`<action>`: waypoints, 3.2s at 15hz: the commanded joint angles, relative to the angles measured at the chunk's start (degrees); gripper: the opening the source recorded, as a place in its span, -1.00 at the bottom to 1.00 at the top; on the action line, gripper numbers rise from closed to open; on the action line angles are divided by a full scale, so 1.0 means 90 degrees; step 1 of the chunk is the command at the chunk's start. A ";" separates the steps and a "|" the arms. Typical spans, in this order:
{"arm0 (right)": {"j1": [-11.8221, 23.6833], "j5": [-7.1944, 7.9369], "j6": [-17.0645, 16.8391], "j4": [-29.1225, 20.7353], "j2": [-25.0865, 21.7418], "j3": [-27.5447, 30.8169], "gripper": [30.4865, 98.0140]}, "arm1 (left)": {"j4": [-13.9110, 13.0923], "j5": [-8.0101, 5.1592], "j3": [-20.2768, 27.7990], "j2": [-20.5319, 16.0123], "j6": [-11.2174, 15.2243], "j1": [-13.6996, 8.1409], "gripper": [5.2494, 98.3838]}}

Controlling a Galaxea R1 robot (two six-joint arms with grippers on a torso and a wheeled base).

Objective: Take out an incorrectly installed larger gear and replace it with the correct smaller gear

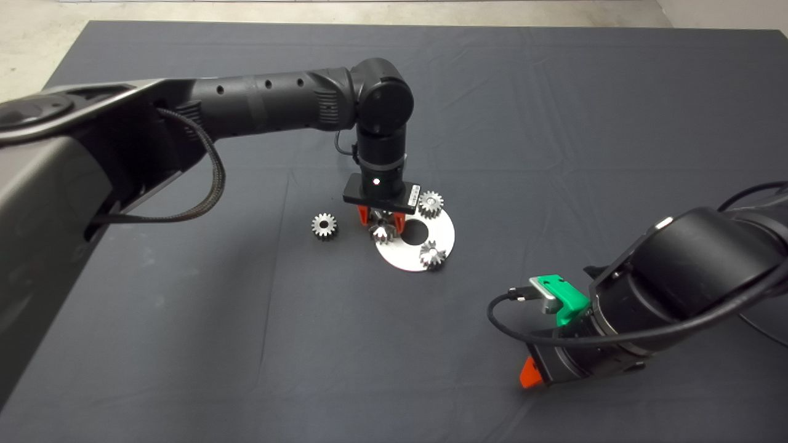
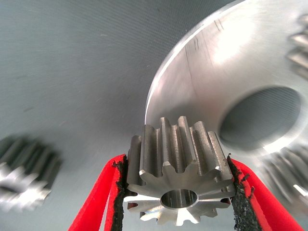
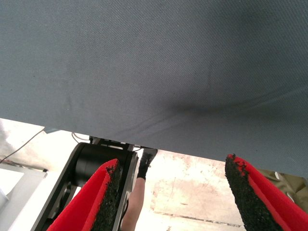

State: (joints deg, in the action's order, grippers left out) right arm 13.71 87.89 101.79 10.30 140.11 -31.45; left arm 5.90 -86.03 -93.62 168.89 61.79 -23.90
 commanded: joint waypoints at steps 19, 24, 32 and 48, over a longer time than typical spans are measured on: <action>0.0127 0.0790 -0.0082 -0.0080 -0.0184 -0.0019 -0.17 | -0.0535 -0.0441 0.0964 -0.2190 -0.0411 -0.0734 -0.19; 0.0127 0.0790 -0.0187 -0.0070 -0.0249 -0.0059 -0.17 | -0.0518 -0.0431 0.1537 -0.2793 -0.0323 -0.0704 -0.19; 0.0117 0.0790 -0.0353 -0.0034 -0.0278 -0.0078 -0.17 | -0.0499 -0.0427 0.1600 -0.2935 -0.0309 -0.0280 -0.19; 0.0107 0.0790 -0.0490 0.0008 -0.0269 -0.0195 -0.17 | -0.0059 -0.0410 0.1429 -0.2666 -0.0284 0.0361 0.14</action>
State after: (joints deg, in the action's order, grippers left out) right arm 13.82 87.87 97.74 10.52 137.62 -32.96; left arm 4.96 -87.04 -80.18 143.25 59.14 -19.68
